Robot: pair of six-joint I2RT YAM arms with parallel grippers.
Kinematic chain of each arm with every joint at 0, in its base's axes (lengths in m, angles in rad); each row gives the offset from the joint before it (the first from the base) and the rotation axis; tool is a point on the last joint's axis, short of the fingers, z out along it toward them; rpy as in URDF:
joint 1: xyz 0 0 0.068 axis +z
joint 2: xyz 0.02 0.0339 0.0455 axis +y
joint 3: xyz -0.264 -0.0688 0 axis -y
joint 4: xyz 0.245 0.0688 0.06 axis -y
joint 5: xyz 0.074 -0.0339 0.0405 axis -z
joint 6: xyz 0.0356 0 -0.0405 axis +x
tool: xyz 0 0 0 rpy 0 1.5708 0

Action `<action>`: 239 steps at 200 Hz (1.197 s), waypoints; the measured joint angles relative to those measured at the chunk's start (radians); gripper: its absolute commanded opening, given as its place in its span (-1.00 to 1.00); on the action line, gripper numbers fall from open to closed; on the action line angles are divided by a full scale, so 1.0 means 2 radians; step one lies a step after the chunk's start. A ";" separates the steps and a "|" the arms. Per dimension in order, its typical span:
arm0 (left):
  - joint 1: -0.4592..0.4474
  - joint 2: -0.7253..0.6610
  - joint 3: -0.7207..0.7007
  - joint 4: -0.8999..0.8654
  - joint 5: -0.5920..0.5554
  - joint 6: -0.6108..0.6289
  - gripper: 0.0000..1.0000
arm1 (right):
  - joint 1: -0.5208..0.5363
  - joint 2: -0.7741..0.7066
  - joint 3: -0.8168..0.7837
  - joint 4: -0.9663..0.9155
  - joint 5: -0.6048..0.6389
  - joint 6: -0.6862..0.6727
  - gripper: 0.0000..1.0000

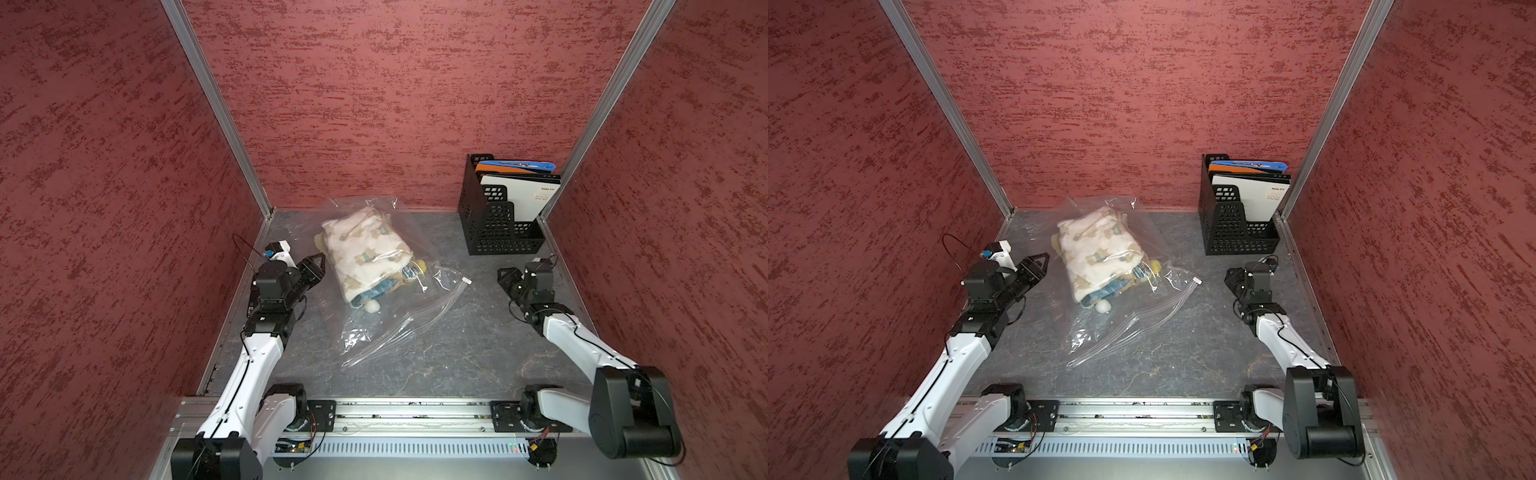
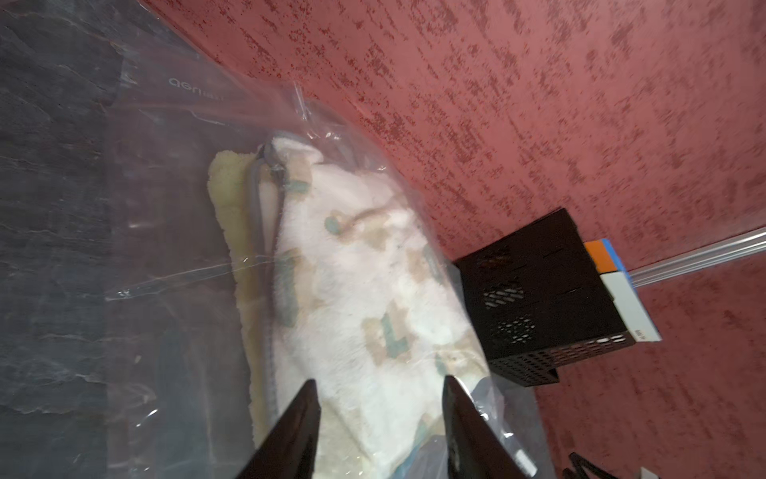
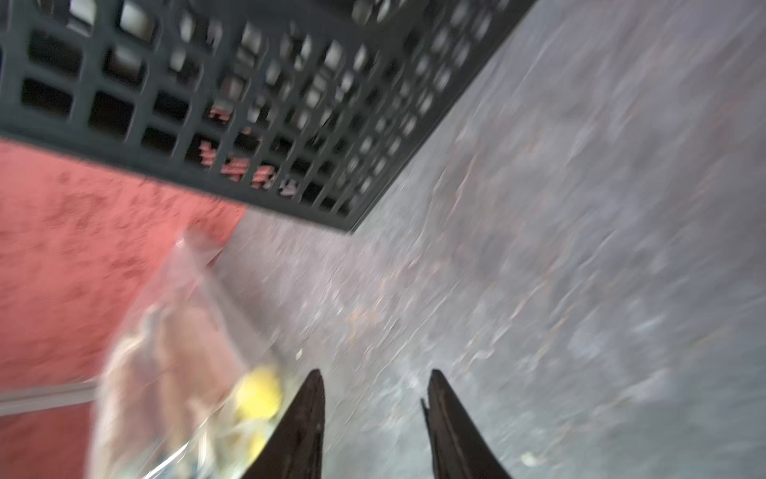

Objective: Take the blanket out of the vacuum bag
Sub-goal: Open the vacuum bag at the center of the board.

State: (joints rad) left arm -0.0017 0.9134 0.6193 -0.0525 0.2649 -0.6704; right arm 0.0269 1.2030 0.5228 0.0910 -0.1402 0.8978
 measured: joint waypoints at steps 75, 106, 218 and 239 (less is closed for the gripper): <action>-0.269 0.037 0.084 -0.187 -0.139 0.097 -0.10 | 0.113 -0.092 -0.082 0.023 -0.093 0.119 0.30; -0.321 0.078 0.081 -0.231 -0.175 0.106 0.12 | 0.172 -0.087 -0.090 0.041 -0.093 0.159 0.31; -0.424 0.036 0.039 -0.265 -0.217 0.084 0.43 | 0.290 0.056 -0.074 0.167 -0.081 0.239 0.28; -0.445 0.048 0.039 -0.266 -0.224 0.083 0.44 | 0.294 0.075 -0.056 0.180 -0.082 0.242 0.25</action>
State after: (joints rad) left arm -0.8921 1.0096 0.6983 -0.5842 -0.1841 -0.5041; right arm 0.6147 1.3537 0.4118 0.4519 -0.3035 1.3811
